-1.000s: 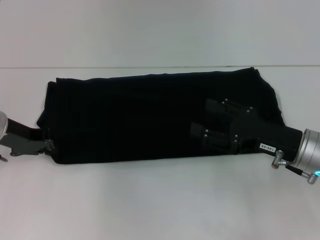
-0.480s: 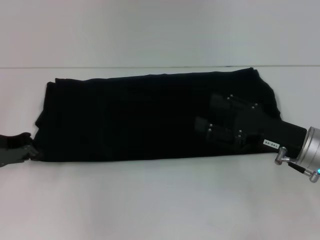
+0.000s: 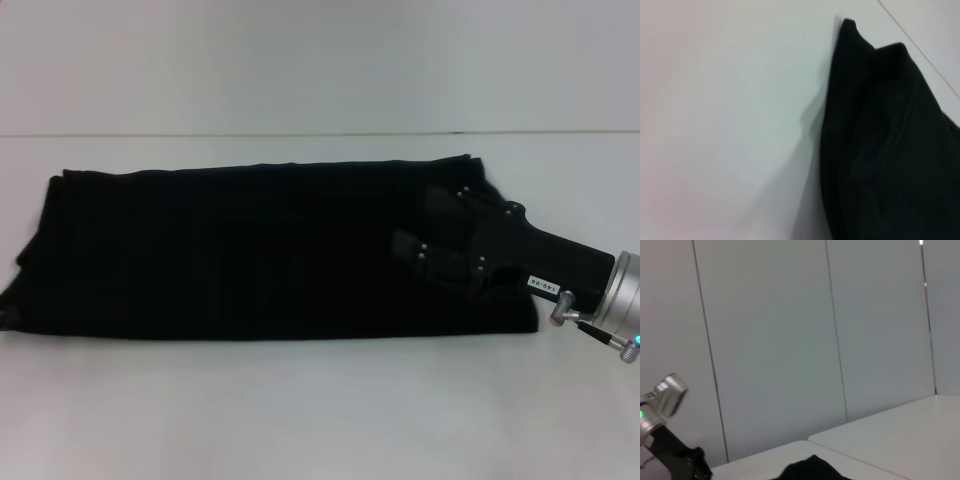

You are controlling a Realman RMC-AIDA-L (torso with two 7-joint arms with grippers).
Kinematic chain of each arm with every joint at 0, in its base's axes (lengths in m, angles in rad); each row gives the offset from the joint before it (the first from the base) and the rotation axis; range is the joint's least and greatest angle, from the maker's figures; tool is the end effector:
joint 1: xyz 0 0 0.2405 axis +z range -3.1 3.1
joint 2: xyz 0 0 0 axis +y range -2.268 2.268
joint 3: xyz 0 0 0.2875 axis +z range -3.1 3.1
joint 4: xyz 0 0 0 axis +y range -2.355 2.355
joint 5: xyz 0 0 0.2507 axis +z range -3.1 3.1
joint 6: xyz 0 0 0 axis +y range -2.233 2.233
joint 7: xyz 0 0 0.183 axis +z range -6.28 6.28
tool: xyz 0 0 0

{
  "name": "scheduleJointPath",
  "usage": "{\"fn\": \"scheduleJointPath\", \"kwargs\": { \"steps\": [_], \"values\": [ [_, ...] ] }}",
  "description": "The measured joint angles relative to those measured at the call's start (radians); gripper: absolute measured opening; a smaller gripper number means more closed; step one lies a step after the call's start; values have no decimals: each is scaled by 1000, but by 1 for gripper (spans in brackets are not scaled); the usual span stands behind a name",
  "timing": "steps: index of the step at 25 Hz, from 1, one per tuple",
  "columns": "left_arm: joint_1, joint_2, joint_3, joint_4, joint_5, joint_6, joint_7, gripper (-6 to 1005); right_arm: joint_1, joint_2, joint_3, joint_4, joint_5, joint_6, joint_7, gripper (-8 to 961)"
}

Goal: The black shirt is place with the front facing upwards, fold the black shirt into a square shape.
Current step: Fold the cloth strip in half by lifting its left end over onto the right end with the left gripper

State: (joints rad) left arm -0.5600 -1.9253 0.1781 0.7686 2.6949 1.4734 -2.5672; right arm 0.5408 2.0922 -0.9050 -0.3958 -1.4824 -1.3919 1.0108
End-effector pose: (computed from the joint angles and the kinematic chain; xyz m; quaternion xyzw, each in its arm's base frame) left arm -0.4407 0.3820 0.0843 -0.5854 -0.7616 -0.1451 0.2371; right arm 0.2687 0.4042 -0.0858 -0.8952 0.1596 0.3543 0.2181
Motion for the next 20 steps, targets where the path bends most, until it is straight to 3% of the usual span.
{"fn": "scheduleJointPath", "kwargs": {
  "steps": [5,12,20],
  "values": [
    [44,18,-73,16,-3,28,10,50,-13,-1,0,1,0,22,2,838],
    [58,20,-136,9,-55,51,61,50,-20,-2,0,3,-4,66,4,838],
    [-13,20,-122,-31,-239,117,55,51,-46,-2,12,8,-1,91,8,838]
  ]
}}
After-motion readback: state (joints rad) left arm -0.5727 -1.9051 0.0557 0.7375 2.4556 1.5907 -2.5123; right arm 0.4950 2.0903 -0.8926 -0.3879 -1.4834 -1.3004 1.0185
